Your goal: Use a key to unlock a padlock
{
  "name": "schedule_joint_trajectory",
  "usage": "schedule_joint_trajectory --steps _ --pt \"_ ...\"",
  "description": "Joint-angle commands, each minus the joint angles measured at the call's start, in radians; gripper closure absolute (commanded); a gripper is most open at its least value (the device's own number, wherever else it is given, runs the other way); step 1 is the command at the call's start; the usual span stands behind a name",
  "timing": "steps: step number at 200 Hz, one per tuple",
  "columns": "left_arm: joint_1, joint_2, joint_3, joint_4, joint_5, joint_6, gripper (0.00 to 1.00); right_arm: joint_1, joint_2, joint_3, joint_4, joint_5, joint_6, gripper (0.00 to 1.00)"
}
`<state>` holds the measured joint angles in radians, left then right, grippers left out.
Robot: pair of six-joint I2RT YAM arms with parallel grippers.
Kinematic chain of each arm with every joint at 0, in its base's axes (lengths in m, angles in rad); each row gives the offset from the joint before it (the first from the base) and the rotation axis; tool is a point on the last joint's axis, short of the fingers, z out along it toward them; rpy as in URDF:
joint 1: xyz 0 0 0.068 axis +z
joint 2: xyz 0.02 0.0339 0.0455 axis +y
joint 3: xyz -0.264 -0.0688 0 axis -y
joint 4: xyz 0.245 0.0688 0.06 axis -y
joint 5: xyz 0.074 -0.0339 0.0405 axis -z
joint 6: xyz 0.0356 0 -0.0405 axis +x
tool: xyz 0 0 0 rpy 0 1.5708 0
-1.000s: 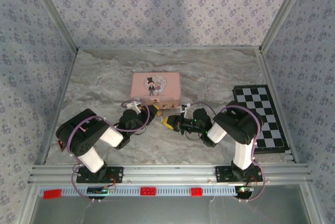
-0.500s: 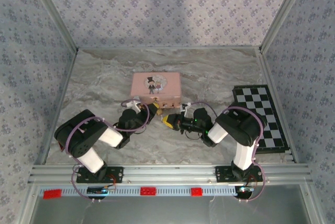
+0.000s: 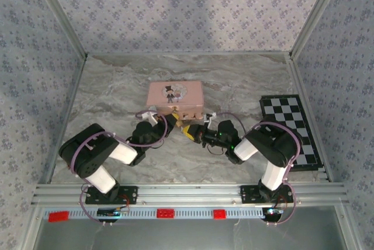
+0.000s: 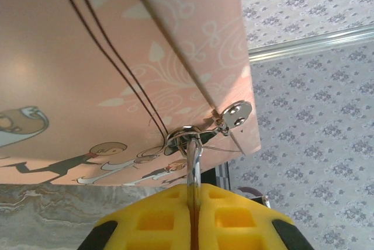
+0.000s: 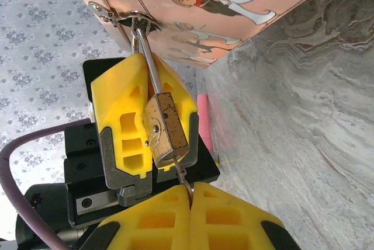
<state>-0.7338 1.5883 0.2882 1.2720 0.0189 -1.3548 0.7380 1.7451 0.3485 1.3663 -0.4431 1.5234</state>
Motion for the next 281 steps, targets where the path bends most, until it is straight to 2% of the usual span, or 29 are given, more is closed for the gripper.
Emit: schedule_joint_trajectory --steps 1,130,186,224,251,281 --pt "-0.035 -0.050 0.039 0.135 0.055 0.000 1.00 -0.006 -0.018 0.004 0.027 0.061 0.006 1.00" --pt "-0.057 -0.015 0.048 0.135 0.048 -0.001 1.00 -0.034 -0.045 -0.021 0.028 0.085 0.001 1.00" --pt "-0.110 0.075 0.094 0.133 0.068 -0.022 1.00 -0.049 -0.041 -0.006 0.028 0.069 0.004 1.00" --pt "-0.117 0.122 0.099 0.095 0.051 -0.061 1.00 -0.059 -0.034 -0.019 0.026 0.067 0.003 1.00" --pt "-0.119 0.068 0.124 -0.132 0.039 -0.053 1.00 -0.066 -0.023 -0.035 0.025 0.062 0.000 0.83" --pt "-0.115 0.024 0.120 -0.233 -0.005 -0.044 1.00 -0.069 -0.023 -0.067 0.025 0.067 -0.016 0.67"
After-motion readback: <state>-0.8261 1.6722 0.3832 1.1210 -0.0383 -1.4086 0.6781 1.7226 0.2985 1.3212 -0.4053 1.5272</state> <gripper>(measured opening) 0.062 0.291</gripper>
